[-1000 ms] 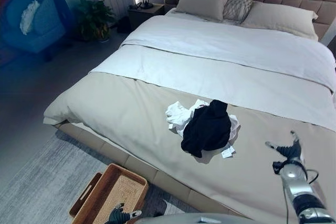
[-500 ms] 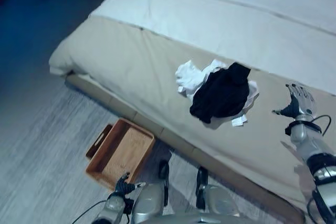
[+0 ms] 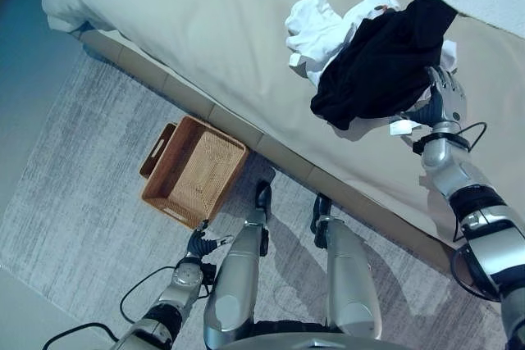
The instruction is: Pick up clothes into the bucket
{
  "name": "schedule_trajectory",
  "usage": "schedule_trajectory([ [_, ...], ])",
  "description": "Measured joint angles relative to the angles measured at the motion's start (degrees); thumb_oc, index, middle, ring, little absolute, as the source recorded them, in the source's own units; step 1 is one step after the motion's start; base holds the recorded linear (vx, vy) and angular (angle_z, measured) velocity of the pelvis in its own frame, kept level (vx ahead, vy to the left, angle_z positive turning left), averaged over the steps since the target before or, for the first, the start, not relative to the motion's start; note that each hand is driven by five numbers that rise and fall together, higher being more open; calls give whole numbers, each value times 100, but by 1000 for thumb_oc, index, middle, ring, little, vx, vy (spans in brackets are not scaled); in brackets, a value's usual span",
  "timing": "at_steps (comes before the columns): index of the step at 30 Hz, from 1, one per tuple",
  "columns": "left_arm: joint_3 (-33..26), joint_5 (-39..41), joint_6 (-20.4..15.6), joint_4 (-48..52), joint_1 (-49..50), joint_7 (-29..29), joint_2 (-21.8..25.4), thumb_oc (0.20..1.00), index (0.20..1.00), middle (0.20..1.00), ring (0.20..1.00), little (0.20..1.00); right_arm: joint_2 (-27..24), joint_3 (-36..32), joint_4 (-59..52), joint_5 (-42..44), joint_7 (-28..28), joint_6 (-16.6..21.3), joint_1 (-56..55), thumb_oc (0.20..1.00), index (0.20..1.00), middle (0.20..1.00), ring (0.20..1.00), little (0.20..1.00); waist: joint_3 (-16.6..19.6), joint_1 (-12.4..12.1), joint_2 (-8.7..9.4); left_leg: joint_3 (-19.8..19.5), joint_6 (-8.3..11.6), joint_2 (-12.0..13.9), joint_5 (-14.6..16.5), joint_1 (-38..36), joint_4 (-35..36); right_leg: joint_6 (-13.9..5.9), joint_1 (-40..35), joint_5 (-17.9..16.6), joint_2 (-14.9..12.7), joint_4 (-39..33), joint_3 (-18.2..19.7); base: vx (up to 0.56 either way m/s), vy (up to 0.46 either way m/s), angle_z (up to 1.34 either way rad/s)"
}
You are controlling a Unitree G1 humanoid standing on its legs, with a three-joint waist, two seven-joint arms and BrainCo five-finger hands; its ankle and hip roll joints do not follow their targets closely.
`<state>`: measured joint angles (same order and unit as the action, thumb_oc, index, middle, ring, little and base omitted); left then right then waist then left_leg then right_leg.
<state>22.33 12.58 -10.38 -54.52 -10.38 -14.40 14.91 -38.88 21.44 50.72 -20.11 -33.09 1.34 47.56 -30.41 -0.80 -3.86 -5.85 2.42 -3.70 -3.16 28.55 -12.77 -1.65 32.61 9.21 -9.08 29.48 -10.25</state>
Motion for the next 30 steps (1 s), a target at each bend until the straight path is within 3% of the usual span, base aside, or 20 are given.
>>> schedule_trajectory([
  [14, 144, 76, -54, 174, -248, -173, 3, 1000, 1000, 1000, 1000, 1000, 160, 348, 804, 649, -418, -62, 1362, 1000, 1000, 1000, 1000, 1000, -14, -188, -40, -377, 13, -191, -259, 632, 117, 38, 572, 11, -261, 175, -341, -6, 5, 15],
  [15, 146, 104, -58, 184, -253, -187, -5, 1000, 1000, 1000, 1000, 1000, 224, 293, 787, 788, -427, -45, 1374, 733, 733, 733, 733, 733, -14, -183, -41, -384, 13, -203, -259, 632, 117, 37, 571, 12, -277, 175, -341, 0, 0, 0],
  [16, 145, 163, -58, 199, -258, -193, -13, 1000, 1000, 1000, 1000, 1000, 287, 182, 766, 884, -430, -38, 1374, 344, 344, 344, 344, 344, -14, -173, -41, -388, 13, -211, -259, 631, 119, 37, 570, 12, -284, 175, -340, 0, 0, 0],
  [17, 146, 235, -61, 246, -280, -199, -39, 1000, 1000, 1000, 1000, 1000, 412, 43, 744, 1158, -463, -31, 1383, 200, 200, 200, 200, 200, -14, -170, -41, -386, 13, -225, -259, 631, 118, 37, 569, 12, -300, 173, -338, 0, 0, 0],
  [26, 247, 400, -123, 382, -342, -198, -200, 1000, 1000, 1000, 1000, 1000, 341, 152, 657, 1520, -281, 17, 1666, 200, 200, 200, 200, 200, -13, -188, -42, -407, 10, -235, -283, 516, 132, 36, 449, 11, -312, 180, -348, 0, 0, 0],
  [30, 337, 398, -126, 407, -336, -190, -243, 1000, 1000, 1000, 1000, 1000, 72, 188, 392, 1510, -194, 30, 1655, 200, 200, 200, 200, 200, -12, -187, -44, -470, 23, -235, -342, 382, 240, 36, 331, 11, -317, 161, -393, 9, -17, 6],
])
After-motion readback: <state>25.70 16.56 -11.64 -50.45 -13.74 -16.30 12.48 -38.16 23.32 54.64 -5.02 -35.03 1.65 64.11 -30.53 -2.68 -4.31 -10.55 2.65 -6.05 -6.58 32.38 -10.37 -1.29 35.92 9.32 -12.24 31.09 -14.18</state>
